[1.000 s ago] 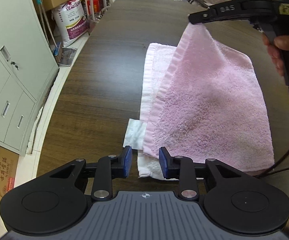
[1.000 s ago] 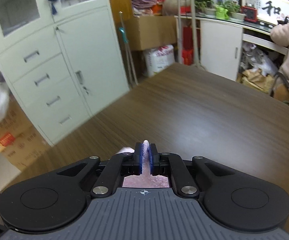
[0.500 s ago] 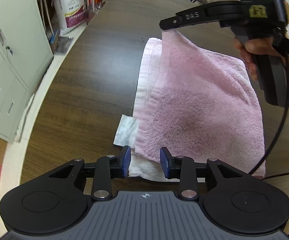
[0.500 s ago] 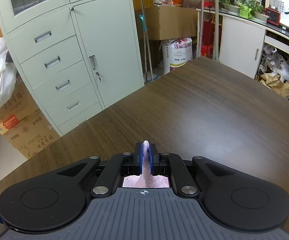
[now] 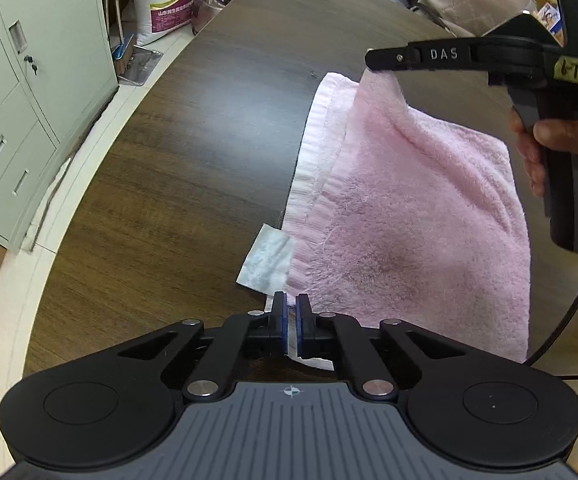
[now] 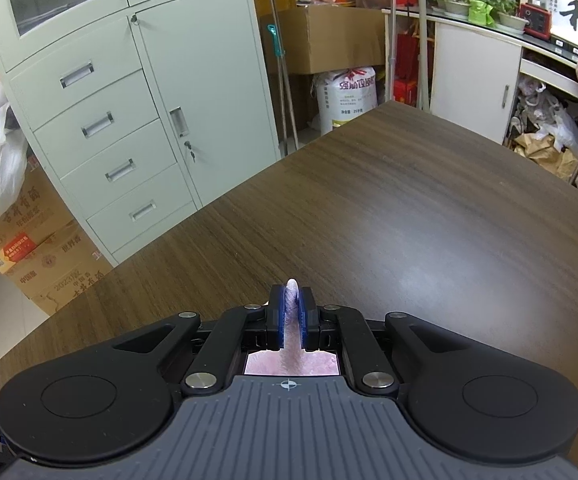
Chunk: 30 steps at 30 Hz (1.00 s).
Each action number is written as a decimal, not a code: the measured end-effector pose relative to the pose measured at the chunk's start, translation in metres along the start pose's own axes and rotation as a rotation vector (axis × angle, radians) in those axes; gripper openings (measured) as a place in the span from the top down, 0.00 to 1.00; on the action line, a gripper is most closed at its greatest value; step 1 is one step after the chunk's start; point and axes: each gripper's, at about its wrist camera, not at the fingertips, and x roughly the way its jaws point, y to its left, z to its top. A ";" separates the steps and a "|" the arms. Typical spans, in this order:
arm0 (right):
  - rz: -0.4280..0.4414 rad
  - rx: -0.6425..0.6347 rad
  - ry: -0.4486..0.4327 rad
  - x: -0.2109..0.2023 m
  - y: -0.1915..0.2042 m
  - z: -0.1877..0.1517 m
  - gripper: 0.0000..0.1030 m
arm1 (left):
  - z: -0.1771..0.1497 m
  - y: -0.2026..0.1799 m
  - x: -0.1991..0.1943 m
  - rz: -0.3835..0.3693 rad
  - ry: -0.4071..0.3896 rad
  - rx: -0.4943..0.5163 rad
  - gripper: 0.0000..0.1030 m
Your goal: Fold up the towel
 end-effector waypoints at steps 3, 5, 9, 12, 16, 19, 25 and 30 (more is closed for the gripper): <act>0.003 0.003 0.007 0.001 0.000 0.000 0.92 | 0.000 0.001 0.000 0.010 0.024 -0.019 0.84; 0.003 0.003 0.008 0.001 0.000 -0.001 0.92 | 0.000 0.003 -0.001 0.004 0.020 -0.032 0.81; 0.004 0.002 0.014 0.001 0.000 -0.001 0.92 | 0.003 0.005 0.000 -0.011 0.031 -0.055 0.74; 0.005 0.008 0.017 0.001 -0.001 -0.002 0.92 | 0.003 0.008 0.003 -0.032 0.035 -0.089 0.76; 0.002 0.012 0.021 0.001 -0.002 -0.004 0.91 | 0.004 0.009 0.004 -0.034 0.026 -0.092 0.83; 0.002 0.019 0.026 0.001 -0.004 -0.005 0.91 | 0.005 0.007 0.002 -0.028 0.013 -0.075 0.88; 0.001 0.026 0.029 0.001 -0.007 -0.005 0.91 | 0.004 0.009 0.003 -0.029 0.011 -0.070 0.97; 0.009 0.041 0.013 -0.002 -0.010 -0.006 0.91 | 0.000 0.012 -0.015 -0.068 -0.068 -0.084 0.97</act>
